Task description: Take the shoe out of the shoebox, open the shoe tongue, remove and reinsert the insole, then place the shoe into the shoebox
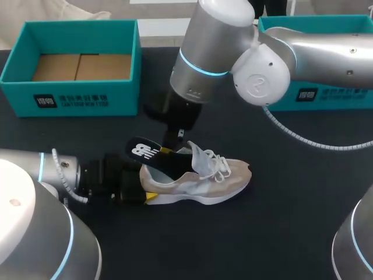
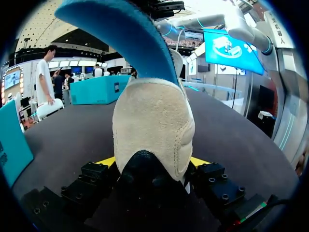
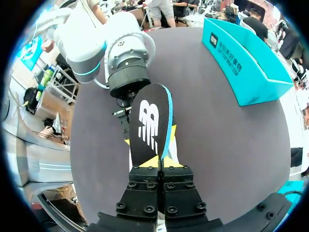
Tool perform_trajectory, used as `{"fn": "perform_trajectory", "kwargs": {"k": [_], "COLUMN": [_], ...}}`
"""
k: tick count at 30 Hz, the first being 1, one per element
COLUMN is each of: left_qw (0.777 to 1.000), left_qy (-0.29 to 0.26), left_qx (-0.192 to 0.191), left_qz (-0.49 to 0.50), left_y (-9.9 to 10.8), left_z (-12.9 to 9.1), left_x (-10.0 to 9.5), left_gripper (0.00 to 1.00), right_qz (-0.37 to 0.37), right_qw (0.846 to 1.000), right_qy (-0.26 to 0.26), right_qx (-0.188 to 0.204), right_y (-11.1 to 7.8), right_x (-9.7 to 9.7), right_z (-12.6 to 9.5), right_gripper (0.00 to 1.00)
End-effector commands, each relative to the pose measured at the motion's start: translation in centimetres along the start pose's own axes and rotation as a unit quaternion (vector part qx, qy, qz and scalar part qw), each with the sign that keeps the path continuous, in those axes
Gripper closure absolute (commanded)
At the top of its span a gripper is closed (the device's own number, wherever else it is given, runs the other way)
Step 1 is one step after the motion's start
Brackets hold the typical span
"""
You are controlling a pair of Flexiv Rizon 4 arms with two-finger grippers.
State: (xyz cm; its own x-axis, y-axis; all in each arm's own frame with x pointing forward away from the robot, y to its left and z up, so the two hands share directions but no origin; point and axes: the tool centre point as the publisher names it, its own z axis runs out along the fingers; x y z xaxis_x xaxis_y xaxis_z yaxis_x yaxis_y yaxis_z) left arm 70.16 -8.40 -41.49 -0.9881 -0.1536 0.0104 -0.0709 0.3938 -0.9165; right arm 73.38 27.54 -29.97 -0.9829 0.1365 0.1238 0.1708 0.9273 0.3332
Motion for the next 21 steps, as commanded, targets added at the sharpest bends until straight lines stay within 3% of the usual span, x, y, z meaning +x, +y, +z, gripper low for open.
{"fn": "perform_trajectory", "kwargs": {"k": [1, 4, 5, 9, 16, 21], "left_qw": [1.000, 1.000, 1.000, 1.000, 1.000, 1.000], "left_qy": [0.000, 0.000, 0.000, 0.000, 0.000, 0.000], "left_qx": [-0.001, -0.001, -0.001, -0.001, -0.001, -0.001], "left_qz": [0.000, 0.000, 0.000, 0.000, 0.000, 0.000], "left_y": [0.2, 0.2, 0.2, 0.2, 0.2, 0.2], "left_z": [0.1, 0.1, 0.1, 0.1, 0.1, 0.1], "left_x": [0.0, 0.0, 0.0, 0.0, 0.0, 0.0], "left_gripper": [1.00, 1.00, 1.00, 1.00, 1.00, 1.00], "right_qz": [-0.002, 0.013, 0.018, 0.027, 0.041, 0.050], "right_qw": [1.000, 1.000, 0.999, 0.998, 0.985, 0.975], "right_qy": [0.010, 0.009, 0.014, 0.036, 0.142, 0.195], "right_qx": [-0.006, -0.021, -0.024, -0.051, -0.093, -0.092], "right_y": [0.8, 0.6, 0.5, 0.5, 0.9, 1.1], "right_x": [-0.2, 0.1, 0.2, 0.6, 1.1, 1.4], "right_z": [0.7, 0.1, -0.2, -1.2, -1.6, -1.3], "right_gripper": [1.00, 0.13, 0.00, 0.00, 0.00, 0.00]}}
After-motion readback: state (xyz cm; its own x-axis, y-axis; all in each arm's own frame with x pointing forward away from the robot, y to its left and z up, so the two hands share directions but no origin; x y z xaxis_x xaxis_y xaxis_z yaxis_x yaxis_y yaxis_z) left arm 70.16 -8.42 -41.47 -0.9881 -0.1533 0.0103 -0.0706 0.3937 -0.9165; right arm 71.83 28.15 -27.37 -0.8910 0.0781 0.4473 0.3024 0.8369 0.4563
